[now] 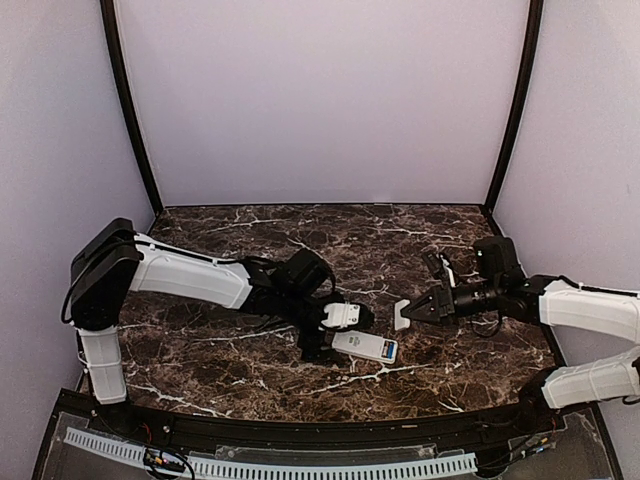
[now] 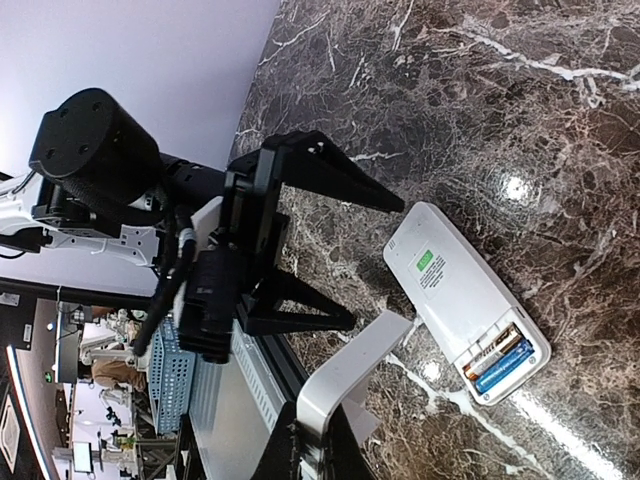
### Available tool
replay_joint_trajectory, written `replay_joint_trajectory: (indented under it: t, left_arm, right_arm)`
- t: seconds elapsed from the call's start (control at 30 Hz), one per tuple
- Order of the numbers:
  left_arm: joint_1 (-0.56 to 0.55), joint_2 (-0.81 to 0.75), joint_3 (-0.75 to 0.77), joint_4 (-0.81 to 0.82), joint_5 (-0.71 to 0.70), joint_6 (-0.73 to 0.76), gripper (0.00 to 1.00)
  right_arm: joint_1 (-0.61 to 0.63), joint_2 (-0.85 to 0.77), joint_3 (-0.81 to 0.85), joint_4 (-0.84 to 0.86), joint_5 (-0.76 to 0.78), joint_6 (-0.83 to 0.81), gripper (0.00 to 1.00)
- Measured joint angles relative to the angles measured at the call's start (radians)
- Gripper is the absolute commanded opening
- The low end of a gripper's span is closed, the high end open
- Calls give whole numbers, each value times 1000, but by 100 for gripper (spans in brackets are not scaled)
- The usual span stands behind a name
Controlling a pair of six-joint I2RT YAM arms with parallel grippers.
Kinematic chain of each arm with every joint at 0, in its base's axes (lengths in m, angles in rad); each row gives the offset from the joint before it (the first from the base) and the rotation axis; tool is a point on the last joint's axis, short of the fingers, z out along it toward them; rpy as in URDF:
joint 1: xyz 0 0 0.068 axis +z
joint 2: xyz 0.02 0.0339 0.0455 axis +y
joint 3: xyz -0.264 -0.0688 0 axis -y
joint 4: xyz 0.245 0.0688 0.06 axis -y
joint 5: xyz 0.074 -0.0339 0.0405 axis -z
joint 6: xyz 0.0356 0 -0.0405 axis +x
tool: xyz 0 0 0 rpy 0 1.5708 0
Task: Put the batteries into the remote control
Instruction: Pass from the left arm to the right, then move the remote control without the battery cover to the center of the board.
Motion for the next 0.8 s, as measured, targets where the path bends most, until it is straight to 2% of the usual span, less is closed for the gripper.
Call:
replay_joint_trajectory:
  t: [0.17,0.3,0.43,0.63,0.8]
  left_arm:
    - [8,92,51,-23,-58,92,98]
    - [12,136,104,-31,-98,100,92]
    - [12,161,139,-43,-103,85,79]
    - [12,167,171,-161,-68,61,49]
    - [15,168,182,-205,-59,42,34]
  right_arm:
    - [0,1,-11,10,1,3,0]
    - [0,10,-17,27,0,6,0]
    - [0,29,-17,30,0,6,0]
    - [0,43,-17,32,0,6,0]
    - [-1,50,-17,47,0,11,0]
